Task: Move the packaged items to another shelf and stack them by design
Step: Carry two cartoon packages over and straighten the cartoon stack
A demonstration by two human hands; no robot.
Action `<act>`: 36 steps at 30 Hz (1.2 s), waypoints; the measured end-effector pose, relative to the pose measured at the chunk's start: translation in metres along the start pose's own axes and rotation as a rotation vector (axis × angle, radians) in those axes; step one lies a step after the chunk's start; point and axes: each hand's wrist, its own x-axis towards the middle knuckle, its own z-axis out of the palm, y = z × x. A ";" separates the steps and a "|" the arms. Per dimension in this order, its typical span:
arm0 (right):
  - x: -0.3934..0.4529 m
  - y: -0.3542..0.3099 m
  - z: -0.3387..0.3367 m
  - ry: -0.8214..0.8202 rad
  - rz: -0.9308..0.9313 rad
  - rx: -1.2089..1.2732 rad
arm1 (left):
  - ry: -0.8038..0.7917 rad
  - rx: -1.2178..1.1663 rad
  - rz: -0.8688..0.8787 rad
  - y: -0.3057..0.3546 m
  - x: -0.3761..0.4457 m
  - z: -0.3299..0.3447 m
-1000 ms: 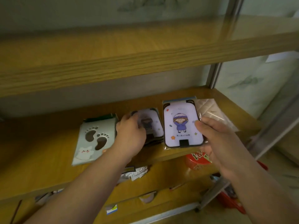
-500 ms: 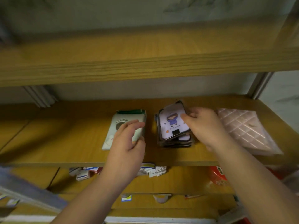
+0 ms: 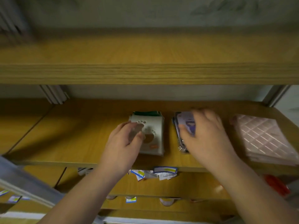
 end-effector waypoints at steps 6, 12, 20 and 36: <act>-0.011 -0.057 0.057 -0.318 0.099 0.231 | -0.037 -0.108 -0.172 -0.024 0.019 -0.005; -0.009 -0.064 0.086 -0.261 0.259 0.334 | -0.222 -0.536 -0.367 -0.026 0.018 -0.006; -0.008 -0.059 0.092 -0.228 0.399 0.664 | -0.418 -0.878 -0.687 -0.027 0.058 -0.036; -0.002 -0.083 0.103 -0.039 0.209 0.900 | -0.336 -0.563 0.018 -0.058 0.053 -0.046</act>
